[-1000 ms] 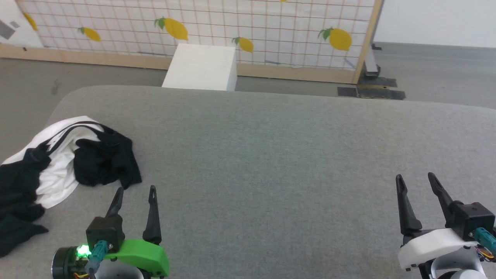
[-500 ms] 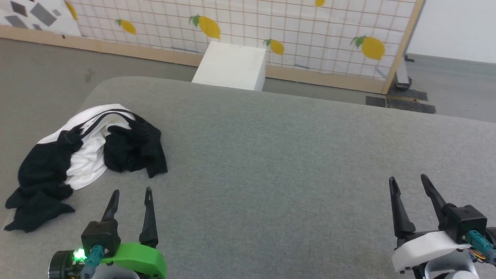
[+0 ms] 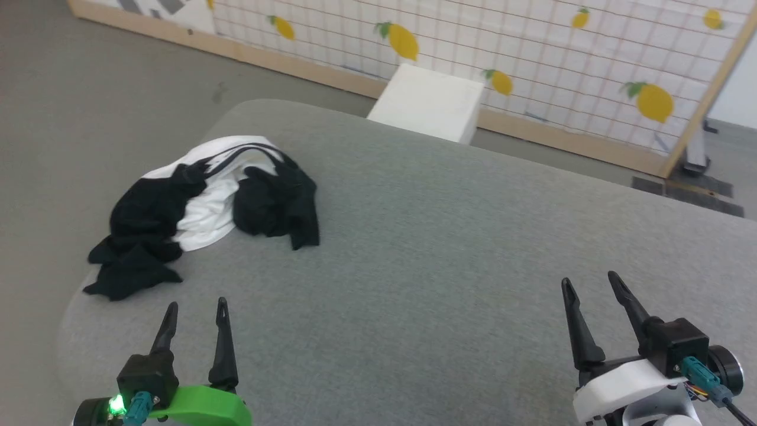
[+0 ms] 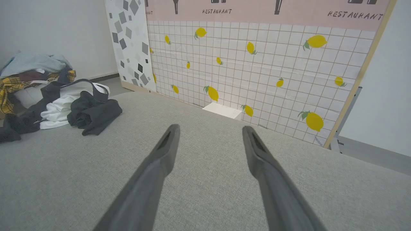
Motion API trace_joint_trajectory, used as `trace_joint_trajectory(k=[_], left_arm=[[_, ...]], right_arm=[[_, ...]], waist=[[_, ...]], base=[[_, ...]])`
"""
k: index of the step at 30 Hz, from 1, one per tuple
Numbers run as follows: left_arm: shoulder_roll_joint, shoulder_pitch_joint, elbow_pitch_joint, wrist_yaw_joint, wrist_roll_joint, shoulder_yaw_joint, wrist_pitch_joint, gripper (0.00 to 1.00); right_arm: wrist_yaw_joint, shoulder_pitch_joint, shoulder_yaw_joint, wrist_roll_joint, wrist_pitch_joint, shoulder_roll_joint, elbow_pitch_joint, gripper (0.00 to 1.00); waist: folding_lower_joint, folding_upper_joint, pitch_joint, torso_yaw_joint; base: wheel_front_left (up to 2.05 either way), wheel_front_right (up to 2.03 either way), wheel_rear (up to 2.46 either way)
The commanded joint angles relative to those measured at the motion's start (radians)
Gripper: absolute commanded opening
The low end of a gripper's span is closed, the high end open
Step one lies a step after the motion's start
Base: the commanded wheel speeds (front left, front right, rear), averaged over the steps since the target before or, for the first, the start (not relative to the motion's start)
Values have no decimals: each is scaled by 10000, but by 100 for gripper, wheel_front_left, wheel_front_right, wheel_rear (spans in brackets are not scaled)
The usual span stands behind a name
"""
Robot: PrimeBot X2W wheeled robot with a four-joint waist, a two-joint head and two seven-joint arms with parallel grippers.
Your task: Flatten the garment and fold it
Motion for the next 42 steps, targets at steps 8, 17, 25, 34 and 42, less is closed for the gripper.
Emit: trace_joint_trajectory(k=[8, 17, 25, 34, 42], left_arm=[[-38, 168, 43, -17, -88, -28, -259, 100], [-42, 296, 28, 32, -136, 42, -446, 100], [-45, 382, -11, 53, -180, 68, -609, 100], [-49, 453, 27, 72, -273, 63, -796, 100], [-51, 571, 16, 79, -288, 67, -916, 100]], right_arm=[[-13, -261, 108, 116, -269, 9, 184, 100], [-14, -298, 127, 180, -457, 10, 329, 100], [-15, -321, 126, 208, -621, 11, 416, 100], [-16, -302, 103, 235, -809, 12, 503, 100], [-17, -291, 87, 271, -929, 13, 513, 100]], waist=[[0, -1, -16, 1093], [0, -1, -71, 1577], [0, -1, -100, 1848], [0, -1, -135, 2218], [0, -1, -196, 2469]], base=[[0, 0, 0], [-2, -2, -2], [0, 0, 0], [0, 0, 0], [0, 0, 0]])
